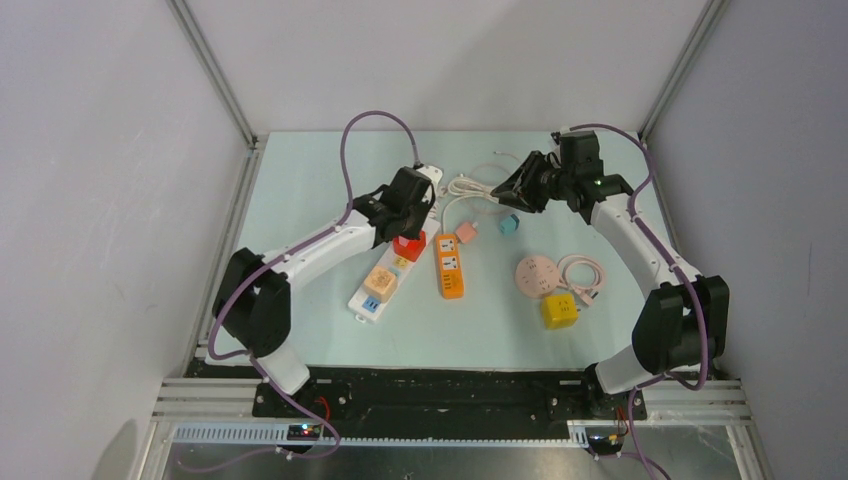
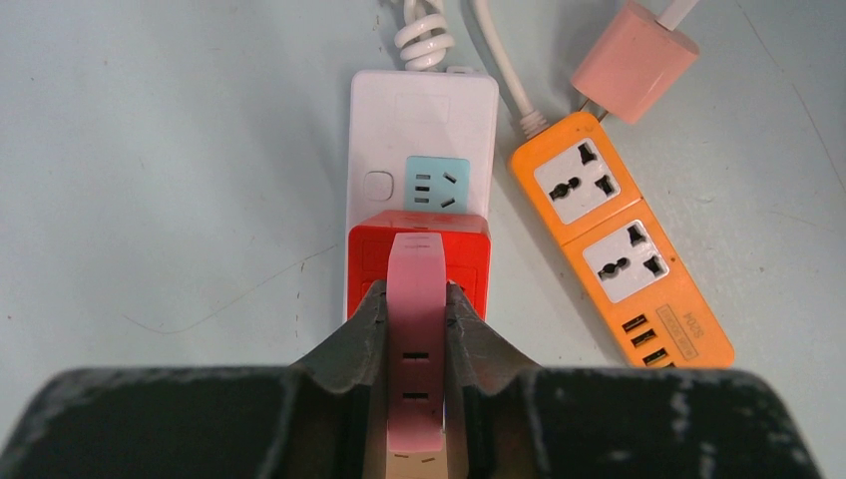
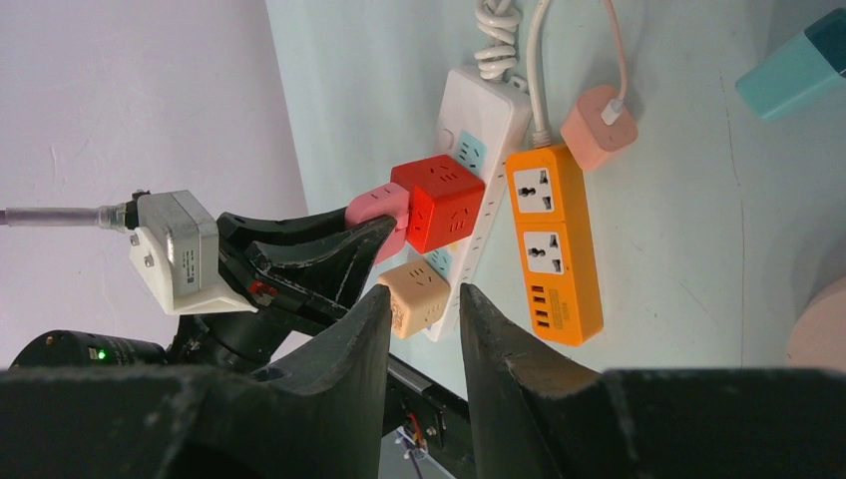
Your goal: Insert the plug
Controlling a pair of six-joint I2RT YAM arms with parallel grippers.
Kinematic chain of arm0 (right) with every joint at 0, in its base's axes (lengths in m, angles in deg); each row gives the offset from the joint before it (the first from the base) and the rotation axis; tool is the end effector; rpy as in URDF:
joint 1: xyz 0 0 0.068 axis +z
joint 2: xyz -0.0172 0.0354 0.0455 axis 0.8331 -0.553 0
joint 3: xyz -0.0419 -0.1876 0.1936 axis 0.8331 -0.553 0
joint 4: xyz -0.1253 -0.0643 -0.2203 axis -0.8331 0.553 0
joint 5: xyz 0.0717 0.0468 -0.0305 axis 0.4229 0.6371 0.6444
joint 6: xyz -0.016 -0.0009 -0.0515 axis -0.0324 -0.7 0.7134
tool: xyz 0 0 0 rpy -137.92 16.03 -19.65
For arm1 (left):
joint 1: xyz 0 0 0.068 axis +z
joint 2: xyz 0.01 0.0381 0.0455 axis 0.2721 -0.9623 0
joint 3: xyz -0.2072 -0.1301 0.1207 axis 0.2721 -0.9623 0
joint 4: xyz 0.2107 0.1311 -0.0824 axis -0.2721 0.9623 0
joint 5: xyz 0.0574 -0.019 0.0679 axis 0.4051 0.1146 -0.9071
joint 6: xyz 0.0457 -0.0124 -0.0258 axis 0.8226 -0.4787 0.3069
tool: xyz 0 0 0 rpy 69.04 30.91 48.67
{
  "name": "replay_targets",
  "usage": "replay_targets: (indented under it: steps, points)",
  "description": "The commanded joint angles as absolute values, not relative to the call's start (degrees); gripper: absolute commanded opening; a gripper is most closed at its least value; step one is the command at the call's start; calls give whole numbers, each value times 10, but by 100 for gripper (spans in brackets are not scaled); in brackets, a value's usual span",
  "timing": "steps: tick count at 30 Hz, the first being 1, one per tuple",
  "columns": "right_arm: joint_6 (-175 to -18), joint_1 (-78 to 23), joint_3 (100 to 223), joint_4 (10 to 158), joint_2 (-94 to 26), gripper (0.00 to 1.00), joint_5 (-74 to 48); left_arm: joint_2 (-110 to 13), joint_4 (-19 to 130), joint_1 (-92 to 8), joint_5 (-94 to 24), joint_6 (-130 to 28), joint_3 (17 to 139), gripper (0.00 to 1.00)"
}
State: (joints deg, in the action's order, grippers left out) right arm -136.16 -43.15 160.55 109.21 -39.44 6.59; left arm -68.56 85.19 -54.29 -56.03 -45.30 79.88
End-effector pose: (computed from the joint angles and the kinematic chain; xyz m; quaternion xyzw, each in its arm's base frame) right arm 0.3267 0.0941 0.3207 0.1468 0.8665 0.3980 0.2630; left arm 0.2928 -0.2228 0.2602 0.2261 0.9037 -0.0337 0.3621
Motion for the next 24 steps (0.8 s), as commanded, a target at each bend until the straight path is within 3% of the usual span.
replay_targets:
  steps: [1, 24]
  points:
    - [-1352, -428, 1605, 1098, -392, 36, 60, -721, 912, -555, -523, -494, 769, 0]
    - [-1362, -424, 1596, 1090, -387, 35, 56, -753, 960, -555, -541, -481, 767, 0]
